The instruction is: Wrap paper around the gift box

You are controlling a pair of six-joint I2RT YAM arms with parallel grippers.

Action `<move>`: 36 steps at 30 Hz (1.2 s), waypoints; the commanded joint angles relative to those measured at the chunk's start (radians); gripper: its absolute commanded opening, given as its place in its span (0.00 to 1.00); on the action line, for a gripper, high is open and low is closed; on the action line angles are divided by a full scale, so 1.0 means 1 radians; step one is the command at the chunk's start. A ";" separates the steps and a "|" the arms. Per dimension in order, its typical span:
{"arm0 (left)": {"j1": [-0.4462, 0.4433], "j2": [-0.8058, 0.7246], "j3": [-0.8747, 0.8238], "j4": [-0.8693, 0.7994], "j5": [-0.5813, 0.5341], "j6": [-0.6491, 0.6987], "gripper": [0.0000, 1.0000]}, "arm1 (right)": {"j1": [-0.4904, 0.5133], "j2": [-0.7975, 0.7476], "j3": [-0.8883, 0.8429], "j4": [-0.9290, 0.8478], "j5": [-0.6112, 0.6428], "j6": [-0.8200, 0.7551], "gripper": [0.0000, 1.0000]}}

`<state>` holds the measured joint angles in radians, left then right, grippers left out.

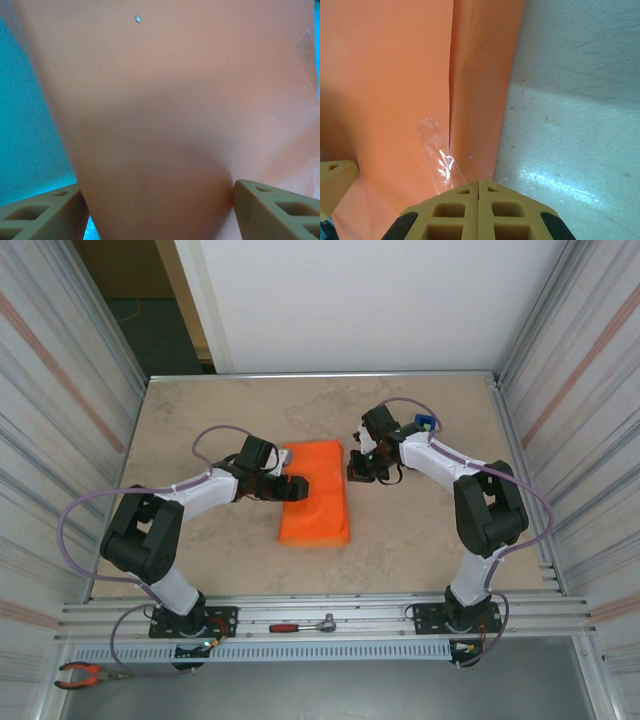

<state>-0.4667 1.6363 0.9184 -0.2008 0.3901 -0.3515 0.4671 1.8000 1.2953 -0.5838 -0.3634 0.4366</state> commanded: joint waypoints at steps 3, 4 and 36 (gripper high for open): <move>-0.012 0.040 -0.023 -0.098 -0.083 0.028 0.74 | 0.022 0.051 -0.007 0.038 -0.020 0.030 0.00; -0.012 0.040 -0.023 -0.098 -0.081 0.027 0.74 | 0.027 0.061 -0.007 0.046 -0.032 0.035 0.00; 0.006 -0.467 -0.286 0.059 -0.007 -0.140 0.79 | 0.128 -0.341 -0.313 0.100 0.075 0.229 0.89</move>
<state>-0.4397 1.2175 0.6815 -0.1902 0.4080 -0.4503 0.5625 1.4883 1.0115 -0.4648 -0.3450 0.6285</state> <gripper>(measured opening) 0.790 0.884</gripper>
